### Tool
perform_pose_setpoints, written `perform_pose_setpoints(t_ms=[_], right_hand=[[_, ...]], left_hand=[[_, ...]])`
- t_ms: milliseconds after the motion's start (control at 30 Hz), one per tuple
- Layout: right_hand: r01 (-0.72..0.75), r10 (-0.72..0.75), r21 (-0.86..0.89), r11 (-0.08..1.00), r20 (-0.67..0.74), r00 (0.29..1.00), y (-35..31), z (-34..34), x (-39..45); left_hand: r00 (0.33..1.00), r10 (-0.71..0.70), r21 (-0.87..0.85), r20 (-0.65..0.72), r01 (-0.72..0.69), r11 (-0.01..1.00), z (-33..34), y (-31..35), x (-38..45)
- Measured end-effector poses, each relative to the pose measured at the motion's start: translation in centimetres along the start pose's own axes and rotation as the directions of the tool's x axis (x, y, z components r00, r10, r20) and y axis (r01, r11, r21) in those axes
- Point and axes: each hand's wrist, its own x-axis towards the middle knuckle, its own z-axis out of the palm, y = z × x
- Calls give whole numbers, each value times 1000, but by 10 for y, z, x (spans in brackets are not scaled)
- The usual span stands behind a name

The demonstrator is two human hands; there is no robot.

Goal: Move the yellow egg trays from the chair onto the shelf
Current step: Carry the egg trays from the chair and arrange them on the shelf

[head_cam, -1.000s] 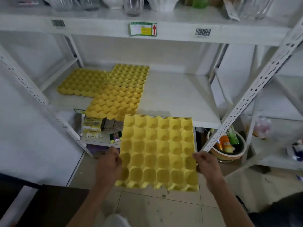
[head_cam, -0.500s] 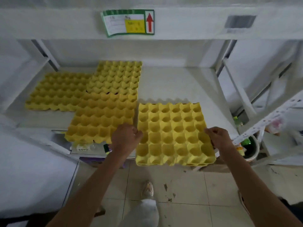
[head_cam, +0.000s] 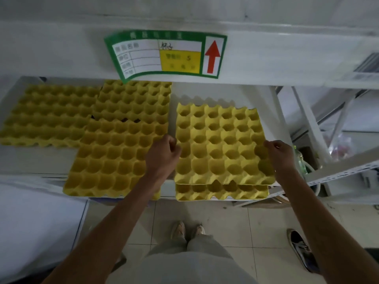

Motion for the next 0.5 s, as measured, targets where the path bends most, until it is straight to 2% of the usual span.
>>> perform_pose_setpoints(t_ms=[133, 267, 400, 500], right_hand=[[-8, 9, -14, 1000, 13, 1000, -3, 6, 7], [20, -19, 57, 998, -4, 1000, -21, 8, 6], [47, -64, 180, 983, 93, 994, -62, 16, 29], [58, -71, 109, 992, 127, 989, -89, 37, 56]], left_hand=[[998, 1, -94, 68, 5, 996, 7, -2, 2], [999, -1, -172, 40, 8, 985, 2, -3, 24], [999, 23, -148, -27, -27, 989, -12, 11, 85], [999, 34, -82, 7, -34, 996, -19, 20, 127]])
